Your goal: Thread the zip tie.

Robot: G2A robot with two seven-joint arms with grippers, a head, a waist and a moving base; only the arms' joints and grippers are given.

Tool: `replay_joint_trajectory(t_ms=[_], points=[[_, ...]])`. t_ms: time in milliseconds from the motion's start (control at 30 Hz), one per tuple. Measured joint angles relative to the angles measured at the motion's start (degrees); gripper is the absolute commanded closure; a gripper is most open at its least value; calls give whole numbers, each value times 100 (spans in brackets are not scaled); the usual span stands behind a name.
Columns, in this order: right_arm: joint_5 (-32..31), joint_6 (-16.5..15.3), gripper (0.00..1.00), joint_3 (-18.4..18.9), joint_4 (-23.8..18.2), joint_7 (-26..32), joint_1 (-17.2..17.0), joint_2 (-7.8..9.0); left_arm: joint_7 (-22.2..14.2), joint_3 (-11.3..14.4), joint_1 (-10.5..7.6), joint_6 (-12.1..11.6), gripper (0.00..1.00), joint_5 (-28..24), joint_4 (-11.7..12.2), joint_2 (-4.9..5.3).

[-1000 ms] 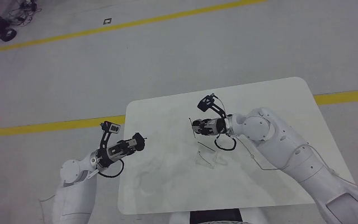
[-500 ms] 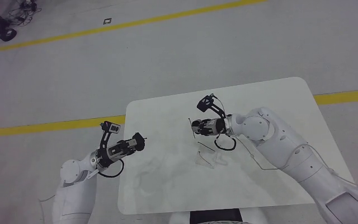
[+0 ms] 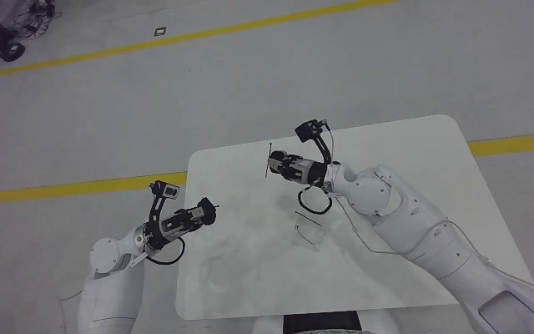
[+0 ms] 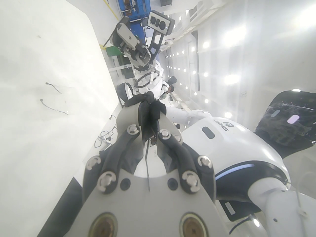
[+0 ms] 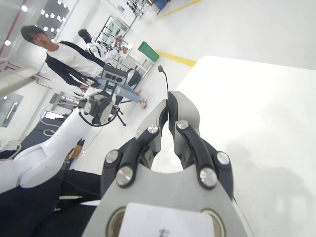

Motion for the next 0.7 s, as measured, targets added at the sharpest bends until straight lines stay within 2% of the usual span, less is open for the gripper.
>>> replay_joint_trajectory(t_ms=[200,600,700], points=[[-67,-106,100,-199,-27,-784,-223,-98,0,0,0,0,100,0,0,0],[-79,-103,100,-197,-28,-794,-230,-98,2,1,0,1,100,0,0,0],[-241,-6,100,-130,-160,-1044,-387,-88,288,76,32,14,100,13,-49,-18]])
